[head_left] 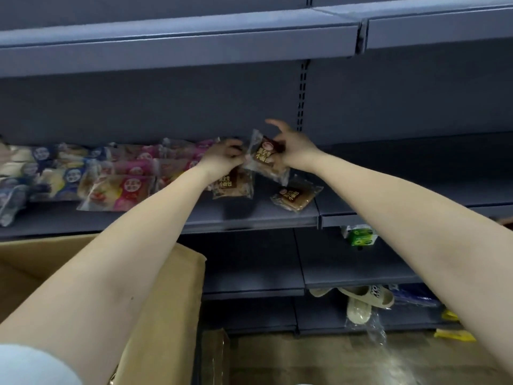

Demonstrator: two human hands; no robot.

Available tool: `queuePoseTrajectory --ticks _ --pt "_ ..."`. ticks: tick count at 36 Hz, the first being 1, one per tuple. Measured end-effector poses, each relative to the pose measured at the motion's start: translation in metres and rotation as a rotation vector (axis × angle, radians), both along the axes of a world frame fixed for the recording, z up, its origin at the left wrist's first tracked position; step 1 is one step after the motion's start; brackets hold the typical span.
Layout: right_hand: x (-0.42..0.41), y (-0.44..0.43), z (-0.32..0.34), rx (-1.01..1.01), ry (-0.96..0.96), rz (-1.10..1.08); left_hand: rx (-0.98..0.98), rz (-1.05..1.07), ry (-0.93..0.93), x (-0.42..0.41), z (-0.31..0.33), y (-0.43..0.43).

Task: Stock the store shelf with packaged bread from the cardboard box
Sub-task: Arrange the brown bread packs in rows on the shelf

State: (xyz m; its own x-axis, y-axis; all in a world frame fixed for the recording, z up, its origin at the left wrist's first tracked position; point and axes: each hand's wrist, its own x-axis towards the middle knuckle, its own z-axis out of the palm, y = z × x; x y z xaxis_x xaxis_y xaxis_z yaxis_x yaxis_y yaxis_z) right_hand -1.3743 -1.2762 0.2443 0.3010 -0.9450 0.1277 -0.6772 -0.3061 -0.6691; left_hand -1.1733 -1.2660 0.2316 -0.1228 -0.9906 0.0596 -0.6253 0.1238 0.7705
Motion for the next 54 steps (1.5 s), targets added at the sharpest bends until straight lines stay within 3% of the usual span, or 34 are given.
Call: queuePoseTrajectory --ticks 6,11,15,29,38,41,46,54 --pt "0.055 0.008 -0.004 -0.021 0.028 0.136 0.087 0.159 0.082 0.029 -0.003 0.016" --pt "0.064 0.008 -0.008 0.093 0.154 0.208 0.171 0.299 0.211 0.064 -0.011 0.024" --pt "0.061 0.009 -0.021 0.135 0.168 0.142 0.204 0.23 0.278 0.075 -0.028 0.044" --pt "0.052 0.018 -0.05 0.25 0.167 -0.069 0.137 0.201 -0.028 0.061 -0.063 0.035" --pt "0.055 0.014 -0.064 0.281 0.098 -0.146 0.053 0.311 -0.138 0.066 -0.069 0.03" --pt "0.055 0.011 -0.066 0.271 0.062 -0.159 -0.002 0.335 -0.253 0.073 -0.064 0.031" --pt "0.058 0.009 -0.068 0.276 0.001 -0.139 -0.098 0.284 -0.556 0.084 -0.066 0.037" --pt "0.063 0.007 -0.073 0.266 -0.037 -0.117 -0.158 0.1 -0.695 0.078 -0.071 0.048"
